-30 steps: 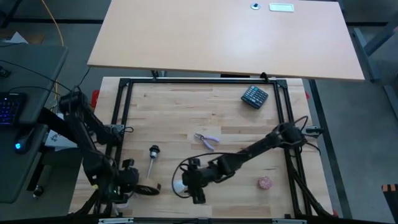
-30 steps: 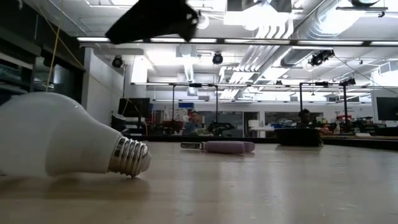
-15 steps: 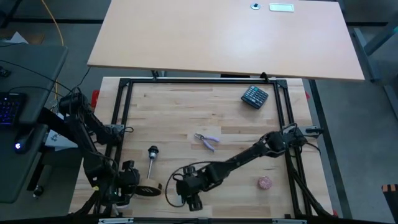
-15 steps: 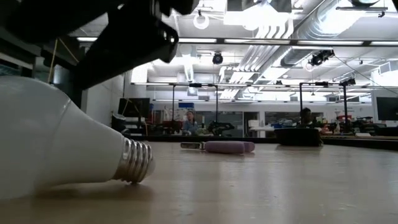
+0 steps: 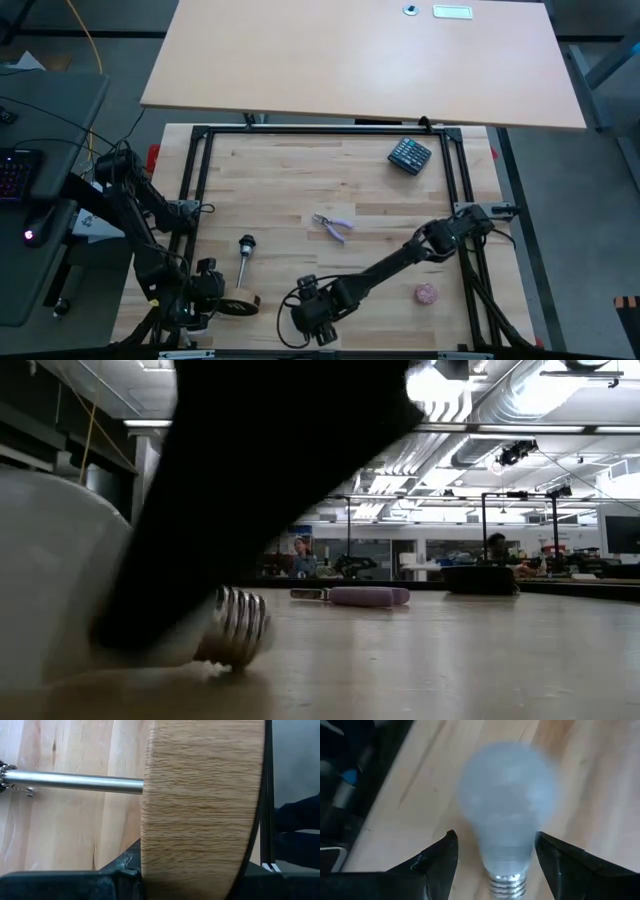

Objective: Screw lightbulb
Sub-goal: Insert the light bulb into the lamp socket

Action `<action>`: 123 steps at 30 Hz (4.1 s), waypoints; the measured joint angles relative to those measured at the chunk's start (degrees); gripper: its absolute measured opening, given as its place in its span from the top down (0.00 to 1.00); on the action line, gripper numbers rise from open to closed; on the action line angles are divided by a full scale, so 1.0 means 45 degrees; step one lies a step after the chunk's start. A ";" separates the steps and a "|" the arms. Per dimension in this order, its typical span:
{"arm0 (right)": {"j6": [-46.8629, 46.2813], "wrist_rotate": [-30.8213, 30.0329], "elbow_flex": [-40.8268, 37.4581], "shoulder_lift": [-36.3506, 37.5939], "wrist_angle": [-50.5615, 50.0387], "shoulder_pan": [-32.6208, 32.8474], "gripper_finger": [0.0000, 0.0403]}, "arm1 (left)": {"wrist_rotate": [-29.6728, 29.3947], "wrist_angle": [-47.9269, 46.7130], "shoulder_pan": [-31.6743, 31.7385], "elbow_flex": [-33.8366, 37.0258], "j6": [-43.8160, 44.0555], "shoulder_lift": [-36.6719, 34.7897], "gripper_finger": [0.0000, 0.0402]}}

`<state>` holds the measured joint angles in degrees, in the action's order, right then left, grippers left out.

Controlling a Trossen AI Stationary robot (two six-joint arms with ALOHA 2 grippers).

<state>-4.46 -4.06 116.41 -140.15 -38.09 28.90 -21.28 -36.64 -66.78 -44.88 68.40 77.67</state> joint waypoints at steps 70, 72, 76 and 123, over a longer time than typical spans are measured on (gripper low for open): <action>-1.5277 -0.6155 0.2688 0.2292 -0.8497 0.3337 0.67 | 0.2654 -0.2673 1.1705 -0.0713 -1.3005 -0.0758 0.41; -1.5272 -0.6600 0.2688 0.2292 -0.8568 0.3328 0.67 | 0.2835 -0.2986 1.1764 -0.0971 -1.2937 -0.0758 0.36; -1.5024 -0.6720 0.2688 0.2292 -0.8651 0.3283 0.67 | 0.3007 -0.3774 1.1759 -0.1761 -1.3015 -0.0758 0.32; -0.4292 -0.0615 0.2698 0.2748 0.0857 -0.2356 0.68 | -0.0814 -0.4959 0.5469 -0.7062 -2.1713 -0.1671 0.31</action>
<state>-23.78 -6.83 128.55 -127.79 -34.24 18.30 -24.94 -58.96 -42.17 -76.66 -29.31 70.15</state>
